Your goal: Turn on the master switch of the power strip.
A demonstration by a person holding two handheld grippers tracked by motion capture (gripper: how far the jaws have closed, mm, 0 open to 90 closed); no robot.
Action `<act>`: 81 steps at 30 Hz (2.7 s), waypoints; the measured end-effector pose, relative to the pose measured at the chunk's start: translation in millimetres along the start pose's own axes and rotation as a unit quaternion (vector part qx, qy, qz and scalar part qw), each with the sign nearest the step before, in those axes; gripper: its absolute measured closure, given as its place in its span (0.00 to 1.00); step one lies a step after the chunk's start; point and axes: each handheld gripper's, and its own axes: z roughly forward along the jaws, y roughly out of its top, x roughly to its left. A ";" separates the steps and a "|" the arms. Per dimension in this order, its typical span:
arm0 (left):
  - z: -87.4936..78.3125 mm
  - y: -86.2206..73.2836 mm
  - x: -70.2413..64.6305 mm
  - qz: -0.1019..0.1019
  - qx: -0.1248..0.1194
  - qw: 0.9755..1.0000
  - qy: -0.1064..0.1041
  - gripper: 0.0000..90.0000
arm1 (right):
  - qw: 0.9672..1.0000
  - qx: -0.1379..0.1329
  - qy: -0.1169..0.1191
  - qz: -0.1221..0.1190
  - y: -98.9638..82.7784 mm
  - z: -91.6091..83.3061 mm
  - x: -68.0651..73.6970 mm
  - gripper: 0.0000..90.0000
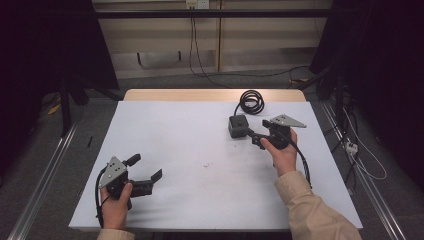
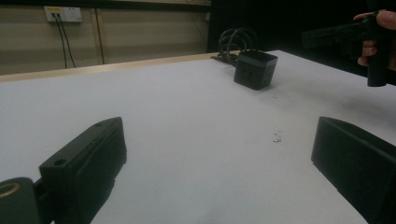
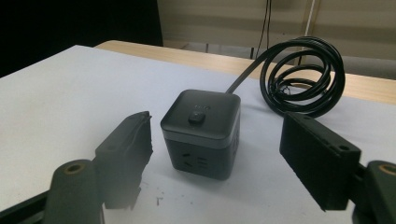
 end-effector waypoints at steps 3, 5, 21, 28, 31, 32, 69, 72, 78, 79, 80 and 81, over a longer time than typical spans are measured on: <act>-0.1 -0.2 0.3 0.000 0.000 1.000 0.001 0.03 | 1.000 0.003 -0.001 -0.002 1.1 2.1 0.6 0.29; 0.0 -0.2 0.4 -0.001 0.000 1.000 0.000 0.03 | 1.000 0.001 0.000 -0.004 2.3 3.0 0.2 0.30; -0.6 -0.2 1.6 0.001 0.000 1.000 0.001 0.03 | 1.000 0.007 0.007 -0.019 10.9 9.2 5.9 0.48; -0.8 -0.5 1.6 -0.001 0.001 1.000 0.003 0.03 | 1.000 0.011 0.006 -0.021 11.9 11.9 5.1 0.55; -0.6 -0.4 1.7 -0.001 0.001 1.000 0.003 0.03 | 1.000 0.015 0.008 -0.026 10.9 13.2 5.4 0.57; -0.5 -0.4 1.7 0.000 0.001 1.000 0.003 0.03 | 0.999 0.016 0.009 -0.028 10.6 13.7 5.3 0.58; -2.5 -0.4 3.9 0.000 -0.001 1.000 0.000 0.03 | 0.998 0.045 0.039 -0.024 20.6 35.8 9.1 0.95; -2.8 -0.7 4.4 -0.002 -0.001 1.000 0.001 0.03 | 0.998 0.045 0.037 -0.024 20.5 36.7 7.8 0.96; -3.2 -0.6 5.0 -0.006 -0.005 1.000 0.000 0.03 | 0.998 0.042 0.036 -0.021 21.7 37.8 6.8 0.98; -3.2 -0.7 5.1 -0.006 -0.005 1.000 0.001 0.03 | 0.998 0.043 0.037 -0.023 21.9 38.2 6.8 0.99; -3.2 -0.7 5.1 -0.007 -0.006 1.000 0.001 0.03 | 0.998 0.043 0.036 -0.025 22.0 38.6 7.0 0.99; -3.2 -0.7 5.2 -0.007 -0.006 1.000 0.001 0.03 | 0.998 0.043 0.036 -0.028 22.2 38.9 7.2 1.00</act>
